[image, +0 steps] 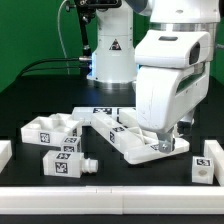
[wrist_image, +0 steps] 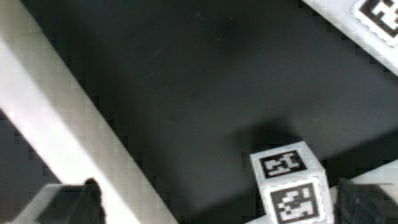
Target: Assemble chair
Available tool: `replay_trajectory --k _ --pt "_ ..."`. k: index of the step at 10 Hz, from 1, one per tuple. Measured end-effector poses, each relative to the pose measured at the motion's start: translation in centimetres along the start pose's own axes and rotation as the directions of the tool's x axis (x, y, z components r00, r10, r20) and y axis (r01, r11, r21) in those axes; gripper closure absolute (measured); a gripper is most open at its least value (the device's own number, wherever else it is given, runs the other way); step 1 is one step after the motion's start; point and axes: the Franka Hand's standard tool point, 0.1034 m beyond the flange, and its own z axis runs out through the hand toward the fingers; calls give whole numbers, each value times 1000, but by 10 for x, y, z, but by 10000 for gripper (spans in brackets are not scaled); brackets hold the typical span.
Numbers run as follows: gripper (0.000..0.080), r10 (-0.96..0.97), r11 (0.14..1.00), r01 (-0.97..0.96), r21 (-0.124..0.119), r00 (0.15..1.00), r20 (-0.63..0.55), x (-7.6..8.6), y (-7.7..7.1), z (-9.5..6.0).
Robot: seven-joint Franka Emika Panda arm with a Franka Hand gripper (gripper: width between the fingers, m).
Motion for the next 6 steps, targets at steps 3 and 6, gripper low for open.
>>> replay_trajectory --k 3,6 --pt "150 -147 989 147 11 989 23 29 -8 22" --pt "150 -142 990 142 14 990 23 27 -8 23"
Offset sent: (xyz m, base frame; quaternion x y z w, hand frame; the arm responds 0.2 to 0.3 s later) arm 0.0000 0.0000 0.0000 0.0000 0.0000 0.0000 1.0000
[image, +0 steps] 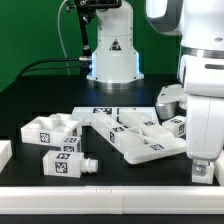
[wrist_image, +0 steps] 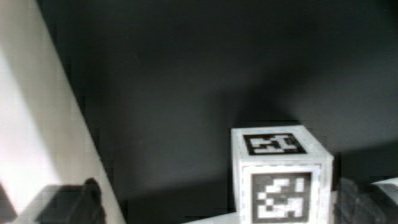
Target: Assemble chair
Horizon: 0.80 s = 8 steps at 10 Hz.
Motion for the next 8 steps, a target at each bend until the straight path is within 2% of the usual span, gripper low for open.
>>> replay_trajectory --k 1,3,6,7,8 --pt "150 -1 1000 1 2 1000 -1 0 -2 2" --pt "150 -10 1000 10 20 1000 1 2 -15 10" --pt "150 -3 1000 3 14 1000 -20 8 -25 28" --pt "181 4 1000 -4 12 1000 -22 8 -25 29" --pt "354 5 1000 -4 12 1000 -22 8 -25 29"
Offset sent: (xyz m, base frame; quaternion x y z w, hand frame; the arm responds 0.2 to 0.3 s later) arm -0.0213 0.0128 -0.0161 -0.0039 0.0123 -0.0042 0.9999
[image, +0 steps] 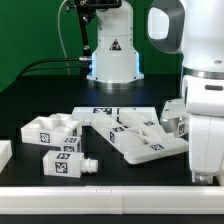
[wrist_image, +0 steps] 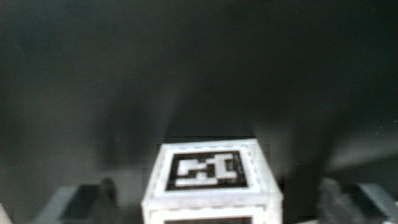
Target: Assemble chair
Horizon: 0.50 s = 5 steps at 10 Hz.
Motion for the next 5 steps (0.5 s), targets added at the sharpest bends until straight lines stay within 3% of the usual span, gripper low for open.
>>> replay_trajectory --k 1,2,3,5 --pt "354 0 1000 0 0 1000 0 0 0 0" --pt "492 0 1000 0 0 1000 0 0 0 0" --pt "518 1 1000 -1 -1 1000 1 -2 1 -1" --pt "518 -16 1000 16 4 1000 24 -27 2 -30"
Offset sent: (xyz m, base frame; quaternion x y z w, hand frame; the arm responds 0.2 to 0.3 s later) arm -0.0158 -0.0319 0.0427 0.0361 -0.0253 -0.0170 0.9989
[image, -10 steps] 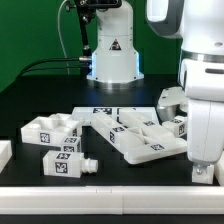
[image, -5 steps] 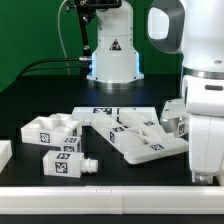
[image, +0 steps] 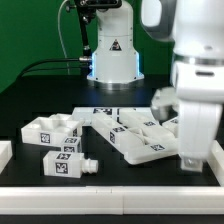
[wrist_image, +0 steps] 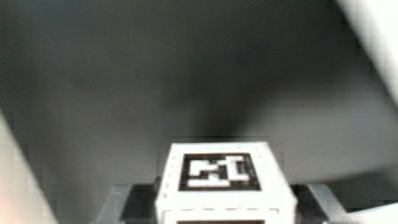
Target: Assemble chair
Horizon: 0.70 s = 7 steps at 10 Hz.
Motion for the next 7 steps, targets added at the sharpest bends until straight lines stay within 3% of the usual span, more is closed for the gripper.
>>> replay_trajectory --k 2,3,7 --pt "518 -19 1000 19 12 1000 21 -33 -12 -25" --pt "518 -9 1000 9 2 1000 19 -36 -8 -32" --pt "518 -13 1000 13 15 1000 25 -40 -12 -29"
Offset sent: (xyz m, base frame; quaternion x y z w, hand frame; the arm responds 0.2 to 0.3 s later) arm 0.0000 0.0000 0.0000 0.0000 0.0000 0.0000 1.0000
